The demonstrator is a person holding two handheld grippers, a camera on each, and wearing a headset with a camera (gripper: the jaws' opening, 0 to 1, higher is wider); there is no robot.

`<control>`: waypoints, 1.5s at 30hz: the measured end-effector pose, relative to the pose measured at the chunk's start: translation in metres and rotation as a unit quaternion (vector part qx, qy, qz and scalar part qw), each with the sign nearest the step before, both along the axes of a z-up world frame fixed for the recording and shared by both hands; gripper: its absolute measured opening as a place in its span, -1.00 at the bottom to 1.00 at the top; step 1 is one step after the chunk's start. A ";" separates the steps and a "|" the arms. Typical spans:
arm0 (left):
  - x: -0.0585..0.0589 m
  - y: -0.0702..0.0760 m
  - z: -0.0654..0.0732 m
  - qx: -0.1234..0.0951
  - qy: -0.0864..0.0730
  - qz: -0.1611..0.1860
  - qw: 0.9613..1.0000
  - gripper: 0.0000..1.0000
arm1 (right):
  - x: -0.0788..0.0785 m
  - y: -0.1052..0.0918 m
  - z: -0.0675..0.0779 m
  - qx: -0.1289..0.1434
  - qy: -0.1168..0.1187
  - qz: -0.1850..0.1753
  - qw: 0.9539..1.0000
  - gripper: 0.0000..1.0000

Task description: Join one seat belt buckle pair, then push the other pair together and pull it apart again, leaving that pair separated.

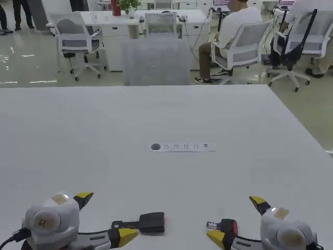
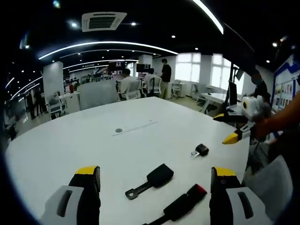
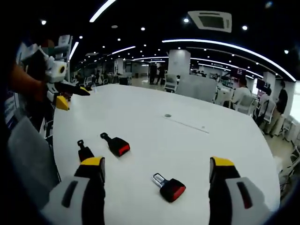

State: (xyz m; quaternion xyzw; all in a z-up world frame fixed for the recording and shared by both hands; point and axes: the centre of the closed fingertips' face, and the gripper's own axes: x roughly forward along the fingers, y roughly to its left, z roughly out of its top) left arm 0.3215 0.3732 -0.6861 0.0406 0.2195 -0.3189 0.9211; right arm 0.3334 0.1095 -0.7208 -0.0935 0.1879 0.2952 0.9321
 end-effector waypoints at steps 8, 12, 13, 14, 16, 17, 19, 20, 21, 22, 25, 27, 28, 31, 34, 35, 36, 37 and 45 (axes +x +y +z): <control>-0.034 0.013 -0.004 0.016 0.003 -0.038 0.999 1.00 | -0.024 -0.008 0.000 -0.013 -0.002 -0.007 1.000 0.95; -0.037 0.021 -0.001 0.006 -0.001 -0.037 0.999 1.00 | -0.033 -0.011 -0.002 -0.024 -0.002 -0.004 1.000 0.96; -0.037 0.022 0.001 0.008 -0.006 -0.036 0.999 1.00 | -0.035 -0.011 -0.003 -0.027 -0.002 -0.003 1.000 0.96; -0.037 0.023 0.002 0.006 -0.007 -0.035 0.999 1.00 | -0.037 -0.012 -0.004 -0.029 -0.001 -0.002 1.000 0.96; -0.036 0.025 0.002 0.002 -0.007 -0.033 0.999 1.00 | -0.039 -0.013 -0.006 -0.036 0.000 0.000 0.999 0.96; -0.036 0.025 0.002 0.003 -0.007 -0.032 0.999 1.00 | -0.039 -0.014 -0.006 -0.036 0.000 0.000 0.999 0.96; -0.037 0.025 0.001 0.000 -0.003 -0.033 0.999 1.00 | -0.040 -0.014 -0.007 -0.036 0.001 0.000 0.999 0.97; -0.037 0.025 0.001 -0.001 -0.003 -0.034 0.999 1.00 | -0.040 -0.015 -0.008 -0.039 0.002 -0.001 0.999 0.97; -0.038 0.025 0.002 -0.002 -0.005 -0.034 0.999 1.00 | -0.040 -0.016 -0.009 -0.040 0.004 -0.002 0.999 0.97; -0.037 0.025 0.003 -0.003 -0.009 -0.033 0.999 1.00 | -0.041 -0.018 -0.011 -0.038 0.007 -0.005 0.999 0.97; -0.037 0.025 0.003 -0.004 -0.009 -0.032 0.999 1.00 | -0.041 -0.021 -0.011 -0.039 0.004 -0.012 0.999 0.97; -0.038 0.023 0.004 0.000 -0.013 -0.035 0.999 1.00 | -0.042 -0.024 -0.012 -0.037 0.008 -0.016 0.999 0.97; -0.038 0.023 0.005 0.002 -0.015 -0.036 0.999 1.00 | -0.043 -0.025 -0.012 -0.038 0.007 -0.017 0.999 0.97; -0.038 0.023 0.006 0.001 -0.016 -0.036 0.999 1.00 | -0.044 -0.027 -0.011 -0.037 0.007 -0.019 0.999 0.97; -0.039 0.022 0.007 0.003 -0.018 -0.037 0.999 1.00 | -0.044 -0.028 -0.009 -0.036 0.005 -0.021 0.999 0.97; -0.039 0.021 0.008 0.003 -0.018 -0.038 0.999 1.00 | -0.044 -0.028 -0.009 -0.036 0.005 -0.021 0.999 0.98; -0.039 0.021 0.009 0.002 -0.020 -0.038 0.999 1.00 | -0.044 -0.028 -0.009 -0.036 0.004 -0.021 0.999 0.98; -0.039 0.021 0.009 0.002 -0.020 -0.038 0.999 1.00 | -0.044 -0.028 -0.009 -0.036 0.004 -0.020 0.999 0.98; -0.038 0.019 0.012 -0.011 -0.018 -0.032 0.999 1.00 | -0.046 -0.025 -0.009 -0.042 0.003 -0.013 0.999 0.98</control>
